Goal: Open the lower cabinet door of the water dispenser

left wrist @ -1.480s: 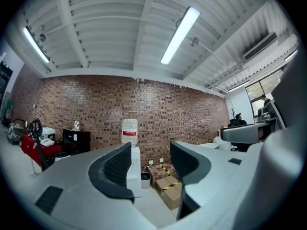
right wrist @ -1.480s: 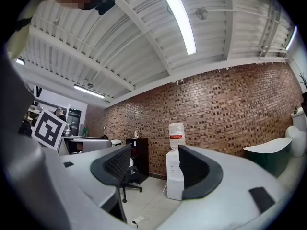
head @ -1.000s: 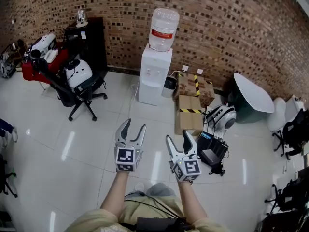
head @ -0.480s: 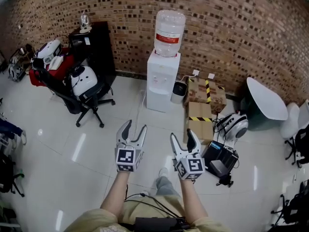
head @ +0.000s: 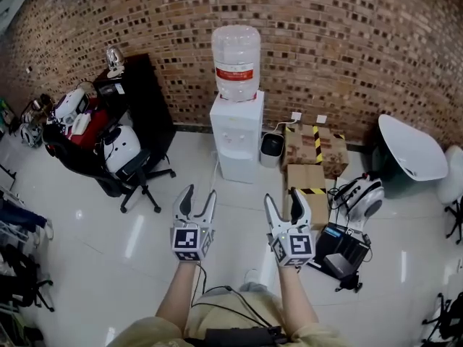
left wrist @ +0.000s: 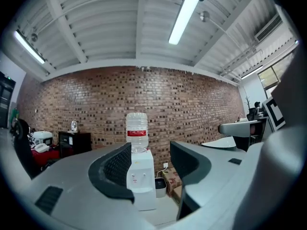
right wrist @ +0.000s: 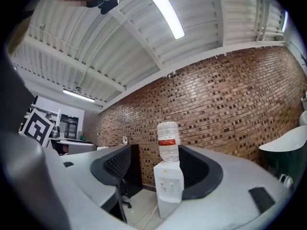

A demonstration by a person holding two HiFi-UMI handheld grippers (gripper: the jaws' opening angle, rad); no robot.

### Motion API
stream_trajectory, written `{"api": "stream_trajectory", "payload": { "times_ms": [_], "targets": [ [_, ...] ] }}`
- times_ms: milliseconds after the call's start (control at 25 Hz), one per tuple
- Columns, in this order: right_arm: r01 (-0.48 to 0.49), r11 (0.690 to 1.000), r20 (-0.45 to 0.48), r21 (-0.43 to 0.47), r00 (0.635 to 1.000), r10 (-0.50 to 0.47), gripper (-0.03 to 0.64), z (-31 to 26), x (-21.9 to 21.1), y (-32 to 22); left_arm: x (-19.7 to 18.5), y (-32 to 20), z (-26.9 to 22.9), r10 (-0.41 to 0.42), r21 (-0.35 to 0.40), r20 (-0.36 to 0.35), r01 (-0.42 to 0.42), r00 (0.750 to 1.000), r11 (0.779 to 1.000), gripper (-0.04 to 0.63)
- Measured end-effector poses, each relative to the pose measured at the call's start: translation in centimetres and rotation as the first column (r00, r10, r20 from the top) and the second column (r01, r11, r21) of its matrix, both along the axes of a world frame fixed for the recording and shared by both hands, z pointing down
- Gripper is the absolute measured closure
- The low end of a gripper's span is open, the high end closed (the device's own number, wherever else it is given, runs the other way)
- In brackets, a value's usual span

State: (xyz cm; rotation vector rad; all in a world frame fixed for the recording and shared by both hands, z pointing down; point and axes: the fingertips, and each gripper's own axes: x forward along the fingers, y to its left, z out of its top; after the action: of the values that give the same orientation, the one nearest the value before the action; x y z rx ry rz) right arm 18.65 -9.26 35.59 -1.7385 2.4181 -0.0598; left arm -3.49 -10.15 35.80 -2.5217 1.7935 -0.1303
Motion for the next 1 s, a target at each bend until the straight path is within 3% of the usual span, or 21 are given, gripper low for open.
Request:
{"api": "stream_trajectory", "payload": {
  "times_ms": [320,640,1000],
  "targets": [
    [0.036,0.995,0.027,-0.088,0.999,-0.034,0.291,4.7,0.5,-4.6,1.1,-3.3,3.7,-0.017,-0.079,0.029,0.019,0.999,0.997,0.364],
    [0.066,0.987,-0.017,-0.145,0.997,-0.069,0.291,6.8,-3.8,-9.9,-3.2,-9.3,6.6,-0.048,-0.132,-0.014,0.046,0.999,0.99,0.364],
    [0.008,0.986,-0.064,-0.169,0.998,-0.019,0.291,7.0,-7.3,-18.8,-6.1,-19.5,7.6,0.022,-0.116,-0.039,-0.027,0.999,0.993,0.364]
  ]
}}
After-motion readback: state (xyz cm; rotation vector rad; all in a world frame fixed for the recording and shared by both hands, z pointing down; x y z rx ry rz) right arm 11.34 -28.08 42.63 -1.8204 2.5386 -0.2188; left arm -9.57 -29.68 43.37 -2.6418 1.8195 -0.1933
